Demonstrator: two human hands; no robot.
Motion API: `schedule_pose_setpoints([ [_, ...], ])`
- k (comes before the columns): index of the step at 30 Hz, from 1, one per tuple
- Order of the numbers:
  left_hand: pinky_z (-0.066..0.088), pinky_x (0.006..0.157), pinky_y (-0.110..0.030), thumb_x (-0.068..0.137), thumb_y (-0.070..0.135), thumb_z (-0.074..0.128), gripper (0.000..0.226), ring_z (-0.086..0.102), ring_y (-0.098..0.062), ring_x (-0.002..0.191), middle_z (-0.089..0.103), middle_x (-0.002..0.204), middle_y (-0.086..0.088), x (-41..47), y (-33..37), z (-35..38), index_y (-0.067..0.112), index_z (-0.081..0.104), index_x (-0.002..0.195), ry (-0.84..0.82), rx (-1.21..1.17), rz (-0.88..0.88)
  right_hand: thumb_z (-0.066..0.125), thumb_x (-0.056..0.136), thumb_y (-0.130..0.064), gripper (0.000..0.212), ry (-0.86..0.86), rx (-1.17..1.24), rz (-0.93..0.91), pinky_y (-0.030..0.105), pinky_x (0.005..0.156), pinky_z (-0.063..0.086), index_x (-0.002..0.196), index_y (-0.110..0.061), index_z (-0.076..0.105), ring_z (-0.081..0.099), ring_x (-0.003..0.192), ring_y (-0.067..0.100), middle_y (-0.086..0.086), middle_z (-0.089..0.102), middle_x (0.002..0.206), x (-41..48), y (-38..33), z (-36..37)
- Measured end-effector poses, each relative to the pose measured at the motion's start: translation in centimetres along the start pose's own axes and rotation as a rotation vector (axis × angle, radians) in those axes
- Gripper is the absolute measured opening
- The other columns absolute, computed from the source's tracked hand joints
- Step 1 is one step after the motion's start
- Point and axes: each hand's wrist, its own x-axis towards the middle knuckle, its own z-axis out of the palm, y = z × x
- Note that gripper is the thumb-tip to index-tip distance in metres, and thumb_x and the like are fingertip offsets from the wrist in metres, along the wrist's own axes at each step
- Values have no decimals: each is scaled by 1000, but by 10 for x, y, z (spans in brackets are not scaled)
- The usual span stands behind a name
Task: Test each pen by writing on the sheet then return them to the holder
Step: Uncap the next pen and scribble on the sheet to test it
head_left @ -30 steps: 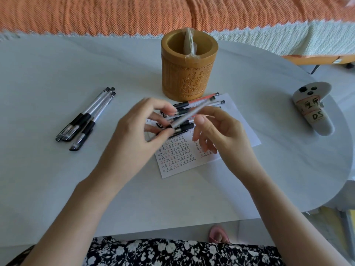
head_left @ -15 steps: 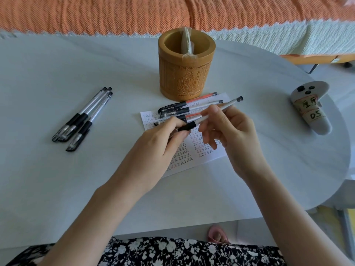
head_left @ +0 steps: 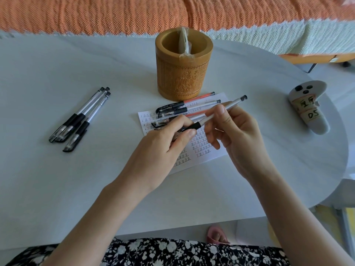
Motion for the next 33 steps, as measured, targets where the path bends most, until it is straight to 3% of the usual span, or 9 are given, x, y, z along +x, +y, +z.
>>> schedule_pose_setpoints([
  [6,23,46,-19,93,35,49,14,32,-8,48,39,53,9,1,-1,-1,27,59,97,-13,-126,-48,51,86,-30,26,1,-8,-12,22,46,39,90,-6,58,52,52,15,2,60,64,-2,-2,-2],
  [10,24,47,-24,92,40,48,15,33,-11,45,38,51,2,0,-1,2,29,57,97,-3,-75,-35,64,83,-23,12,-18,12,56,22,42,34,79,-14,59,46,48,16,2,54,58,-2,-4,-2],
  [14,34,51,-34,90,43,51,15,38,-16,47,48,53,-4,-1,2,7,31,54,100,-62,-58,-16,69,78,-4,28,-90,58,174,18,39,25,68,-15,44,29,40,11,6,39,57,-2,-4,-1],
  [18,35,50,-33,83,51,57,22,42,-15,45,54,58,-11,-2,-1,6,35,52,97,-57,0,-70,51,90,3,15,47,63,134,17,37,24,83,-10,55,33,34,7,-6,40,44,-1,-4,-9],
  [20,45,54,-32,79,53,60,27,51,-10,49,52,56,-1,-3,-3,3,36,53,97,-34,92,-96,42,93,0,25,123,37,96,18,37,27,101,-10,64,45,36,12,-1,47,43,-2,-7,-16],
  [22,54,67,-33,76,54,63,31,63,-6,65,55,69,11,-3,-3,1,37,54,101,-28,187,-128,37,95,-6,32,157,6,79,18,38,28,108,-7,66,59,45,19,10,62,51,-3,-8,-24],
  [26,53,74,-34,76,56,64,38,66,-9,81,67,88,6,-3,0,5,39,55,108,-25,311,-135,52,94,-24,29,196,-50,99,19,37,30,85,-5,71,69,63,26,13,72,69,-6,-7,-28],
  [30,52,75,-34,76,58,62,41,66,-11,83,68,89,7,-3,2,9,40,55,112,-30,371,-120,76,65,-37,29,288,-239,90,18,38,26,61,-14,59,43,41,13,4,56,50,-8,-3,-25],
  [33,51,75,-34,76,59,61,42,67,-11,81,67,85,6,-2,2,12,41,54,114,-54,414,-131,82,67,-27,35,349,-394,55,16,40,29,56,-13,52,37,37,7,-4,47,42,-9,3,-21],
])
